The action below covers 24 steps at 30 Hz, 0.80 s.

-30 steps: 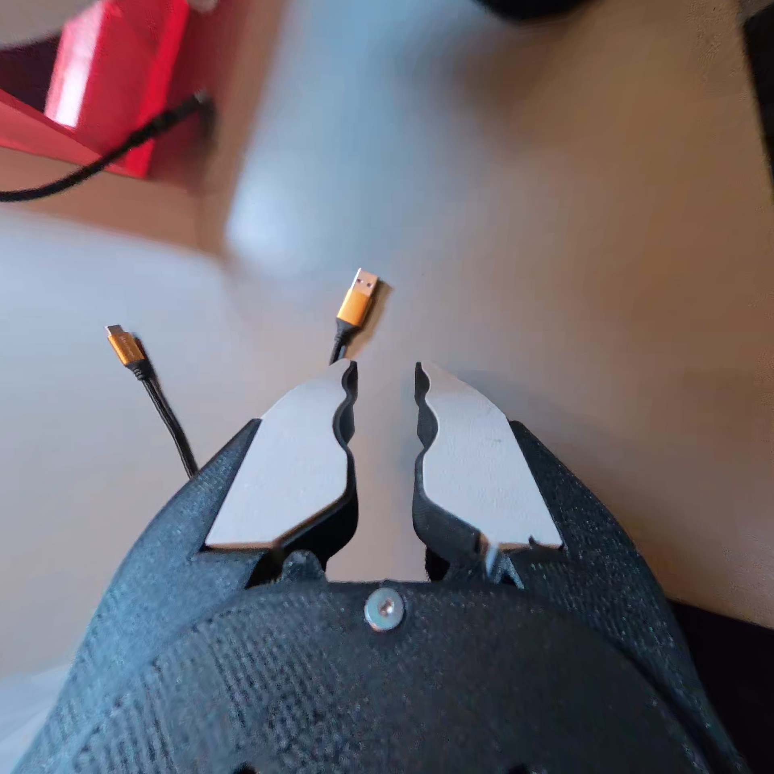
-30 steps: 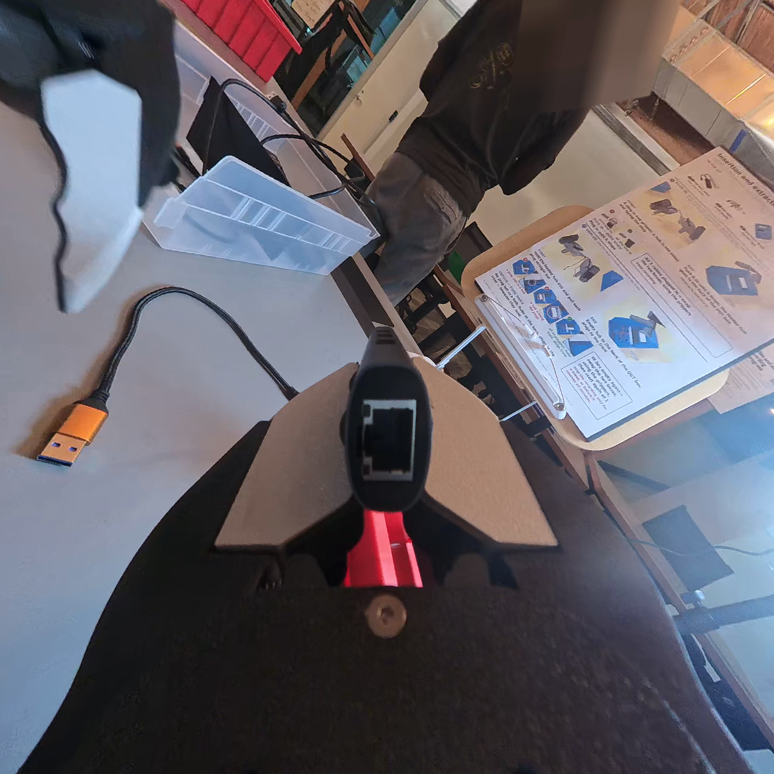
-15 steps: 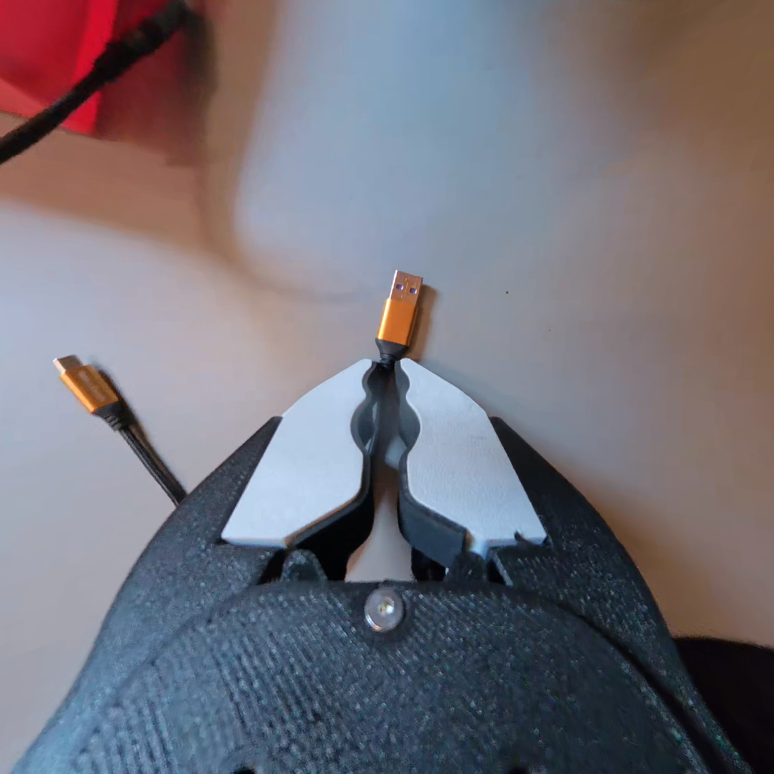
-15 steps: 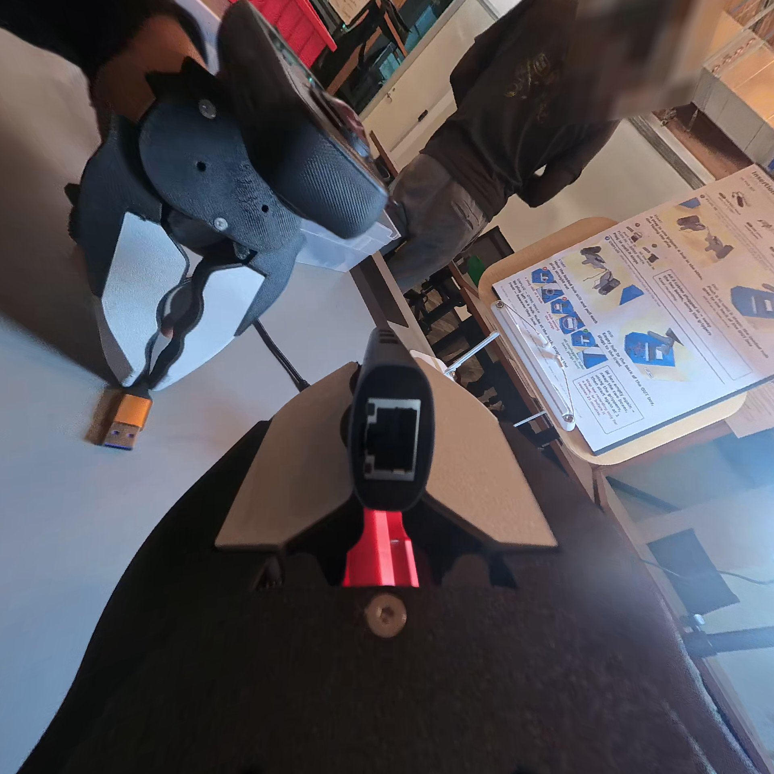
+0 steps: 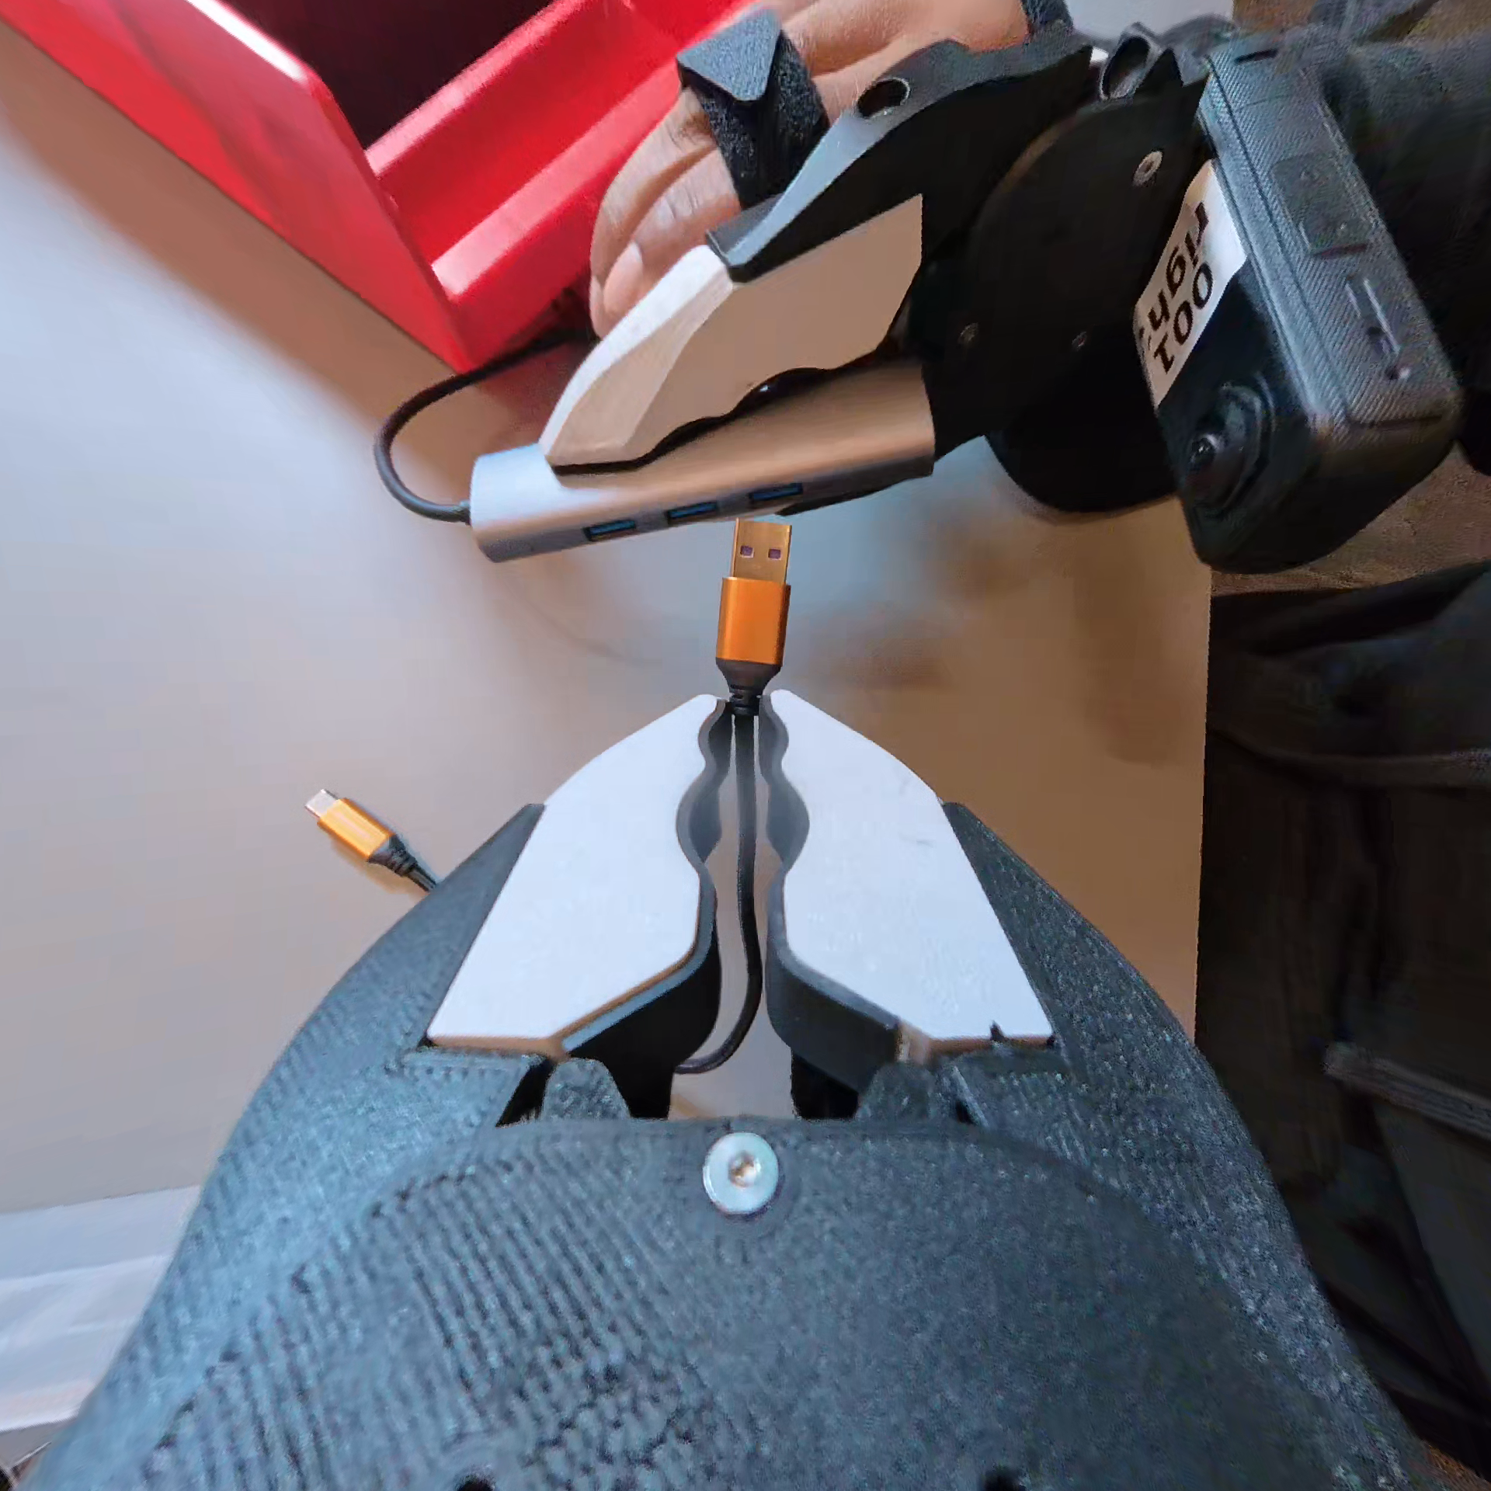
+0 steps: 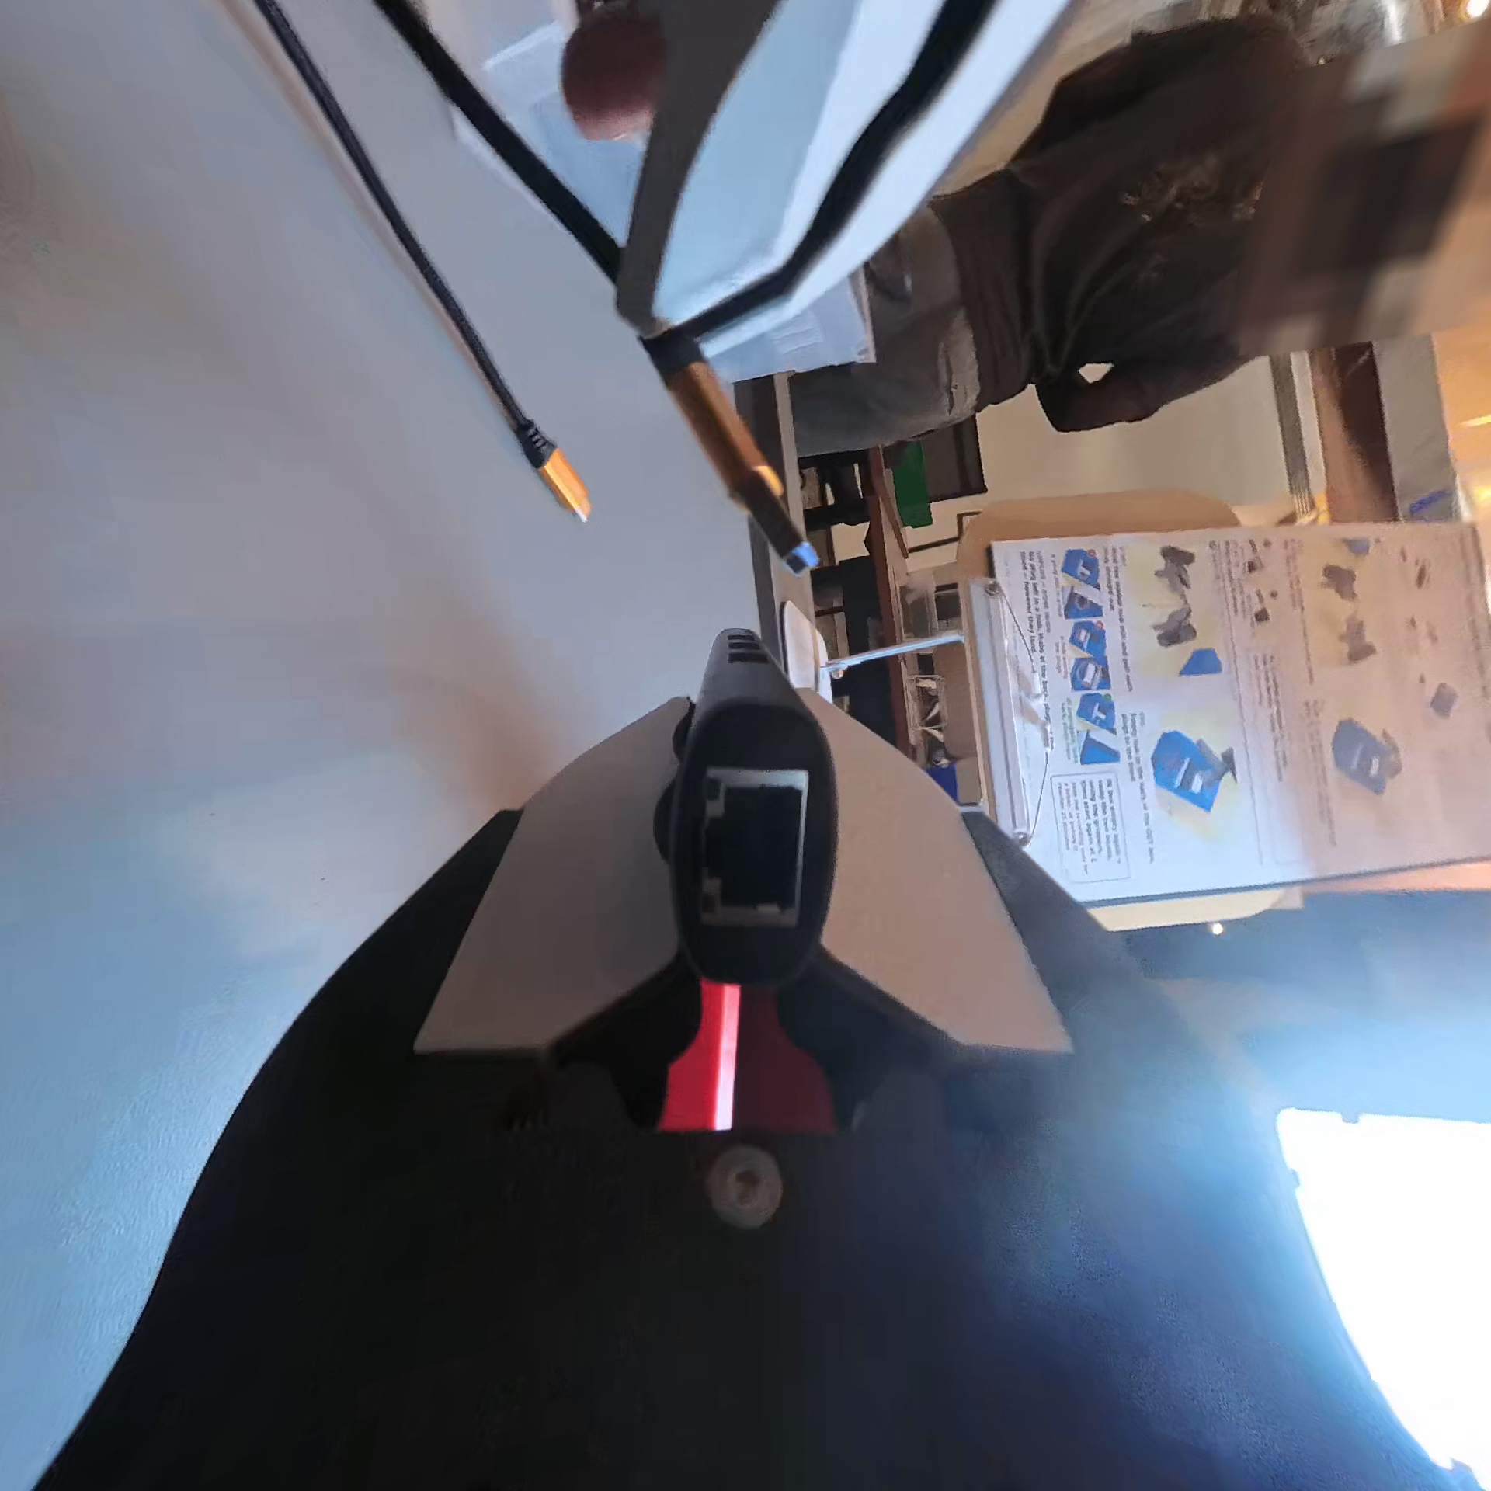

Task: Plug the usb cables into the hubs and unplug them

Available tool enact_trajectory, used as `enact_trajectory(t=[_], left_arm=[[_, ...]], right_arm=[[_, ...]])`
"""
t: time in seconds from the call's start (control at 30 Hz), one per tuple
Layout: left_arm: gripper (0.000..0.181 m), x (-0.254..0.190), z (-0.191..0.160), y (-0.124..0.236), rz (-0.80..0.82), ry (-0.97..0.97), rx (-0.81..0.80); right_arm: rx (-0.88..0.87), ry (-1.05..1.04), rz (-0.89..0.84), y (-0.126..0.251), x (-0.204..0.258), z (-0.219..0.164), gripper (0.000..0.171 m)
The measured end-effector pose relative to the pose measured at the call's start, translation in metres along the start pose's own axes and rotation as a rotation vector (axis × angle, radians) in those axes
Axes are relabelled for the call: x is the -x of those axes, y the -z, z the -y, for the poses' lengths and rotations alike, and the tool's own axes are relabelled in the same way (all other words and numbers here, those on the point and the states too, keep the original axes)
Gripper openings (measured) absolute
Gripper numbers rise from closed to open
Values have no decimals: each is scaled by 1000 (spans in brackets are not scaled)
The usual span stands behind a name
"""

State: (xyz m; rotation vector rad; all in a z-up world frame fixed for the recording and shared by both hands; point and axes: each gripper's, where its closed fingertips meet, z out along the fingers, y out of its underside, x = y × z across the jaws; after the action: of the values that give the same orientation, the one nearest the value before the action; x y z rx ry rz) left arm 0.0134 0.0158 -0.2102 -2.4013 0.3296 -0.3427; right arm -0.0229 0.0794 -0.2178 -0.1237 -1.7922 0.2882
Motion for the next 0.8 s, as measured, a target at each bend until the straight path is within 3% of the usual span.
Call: enact_trajectory(t=[0.43,0.8], left_arm=[[6,3,-40,-22,-37,74,178],[6,3,-37,-21,-137,152,112]], right_arm=[[73,217,33,-20,34,6,17],[99,227,25,-20,33,1,18]])
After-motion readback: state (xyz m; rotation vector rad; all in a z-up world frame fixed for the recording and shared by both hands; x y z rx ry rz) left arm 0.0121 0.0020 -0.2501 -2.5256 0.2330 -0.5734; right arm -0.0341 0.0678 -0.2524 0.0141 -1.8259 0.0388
